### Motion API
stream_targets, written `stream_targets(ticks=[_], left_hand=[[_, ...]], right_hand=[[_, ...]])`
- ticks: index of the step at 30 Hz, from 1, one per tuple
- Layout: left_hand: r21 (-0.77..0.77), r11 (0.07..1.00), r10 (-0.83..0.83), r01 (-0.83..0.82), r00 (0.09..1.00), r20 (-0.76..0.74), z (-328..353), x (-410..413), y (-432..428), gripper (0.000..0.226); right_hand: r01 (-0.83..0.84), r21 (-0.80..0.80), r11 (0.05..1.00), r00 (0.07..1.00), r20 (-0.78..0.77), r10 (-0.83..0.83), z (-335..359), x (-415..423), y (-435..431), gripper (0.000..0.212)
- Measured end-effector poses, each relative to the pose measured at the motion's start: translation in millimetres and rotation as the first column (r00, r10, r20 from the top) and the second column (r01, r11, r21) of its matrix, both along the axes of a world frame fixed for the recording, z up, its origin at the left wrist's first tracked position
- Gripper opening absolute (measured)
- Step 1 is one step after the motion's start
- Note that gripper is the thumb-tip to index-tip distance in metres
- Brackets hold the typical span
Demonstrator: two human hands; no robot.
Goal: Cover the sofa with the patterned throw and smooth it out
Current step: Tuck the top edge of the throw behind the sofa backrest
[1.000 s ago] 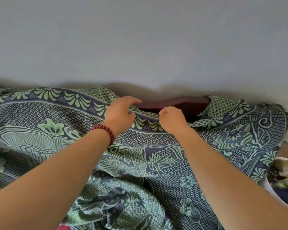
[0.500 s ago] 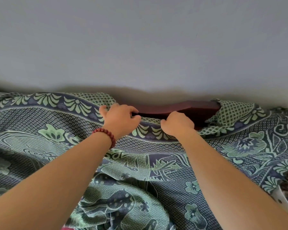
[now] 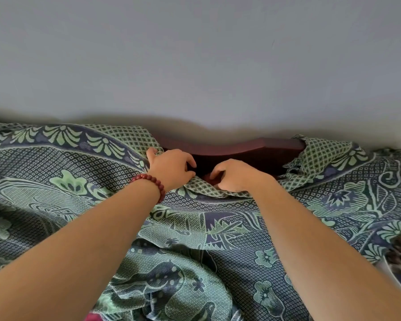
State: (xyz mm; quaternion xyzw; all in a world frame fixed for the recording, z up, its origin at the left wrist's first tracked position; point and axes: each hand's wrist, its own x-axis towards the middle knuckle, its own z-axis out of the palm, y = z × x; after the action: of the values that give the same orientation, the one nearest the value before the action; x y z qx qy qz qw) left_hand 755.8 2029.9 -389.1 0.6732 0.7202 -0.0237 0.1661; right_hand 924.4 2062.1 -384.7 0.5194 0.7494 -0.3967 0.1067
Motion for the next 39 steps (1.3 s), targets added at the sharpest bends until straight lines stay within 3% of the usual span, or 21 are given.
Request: stream_targets(ticks=[4,8,14,16,18,21,23,26,31,35,37,39], left_hand=[[-0.095,0.989,-0.122,0.113,0.989,-0.086,0.1,0.5,-5.4,0.031],[-0.142,0.963,-0.244,0.229,0.964,-0.106,7.3,-1.9,-8.2,0.023],[0.278,0.94,-0.183,0.196,0.981,-0.072,33.3,7.7,2.4,0.019],[0.399,0.907,-0.137,0.135,0.99,-0.025,41.2,7.6,6.8,0.019],[0.49,0.871,-0.067,0.045,0.997,0.027,47.7,5.2,11.8,0.018],[0.584,0.811,-0.005,-0.032,0.998,0.062,50.4,-0.3,16.5,0.018],[0.6,0.797,0.033,-0.072,0.997,0.076,49.8,-3.8,17.1,0.019],[0.56,0.821,0.069,-0.115,0.992,0.102,47.9,-4.9,17.1,0.022],[0.398,0.895,0.167,-0.203,0.978,0.122,38.5,-11.2,15.4,0.029],[0.224,0.948,0.252,-0.227,0.964,-0.089,21.7,-28.3,14.3,0.051],[0.235,0.945,0.265,-0.226,0.953,-0.148,16.3,-33.2,15.9,0.035],[0.337,0.899,0.329,-0.279,0.939,-0.101,14.4,-37.4,19.1,0.02]], right_hand=[[-0.046,-0.05,0.998,0.996,0.072,0.05,-8.5,2.5,-1.1,0.015],[-0.086,-0.128,0.988,0.978,0.179,0.108,-4.6,0.6,-5.1,0.049],[-0.033,-0.248,0.968,0.986,0.148,0.071,39.2,1.4,-4.9,0.026],[0.029,-0.132,0.991,0.983,0.184,-0.004,41.3,6.6,7.0,0.027],[0.131,0.105,0.986,0.981,0.128,-0.144,41.8,10.2,18.9,0.028],[0.236,0.421,0.876,0.964,0.017,-0.267,46.7,13.0,28.9,0.021],[0.379,0.545,0.748,0.917,-0.115,-0.382,53.4,13.2,29.1,0.026],[0.482,0.64,0.598,0.856,-0.2,-0.476,62.0,13.9,30.7,0.037],[0.477,0.661,0.579,0.817,-0.09,-0.569,55.5,25.0,36.5,0.049],[0.529,0.667,0.525,0.805,-0.2,-0.558,45.5,24.9,37.1,0.041],[0.558,0.658,0.506,0.804,-0.278,-0.526,45.2,20.4,37.0,0.039],[0.586,0.652,0.481,0.8,-0.371,-0.472,43.1,17.5,37.7,0.038]])
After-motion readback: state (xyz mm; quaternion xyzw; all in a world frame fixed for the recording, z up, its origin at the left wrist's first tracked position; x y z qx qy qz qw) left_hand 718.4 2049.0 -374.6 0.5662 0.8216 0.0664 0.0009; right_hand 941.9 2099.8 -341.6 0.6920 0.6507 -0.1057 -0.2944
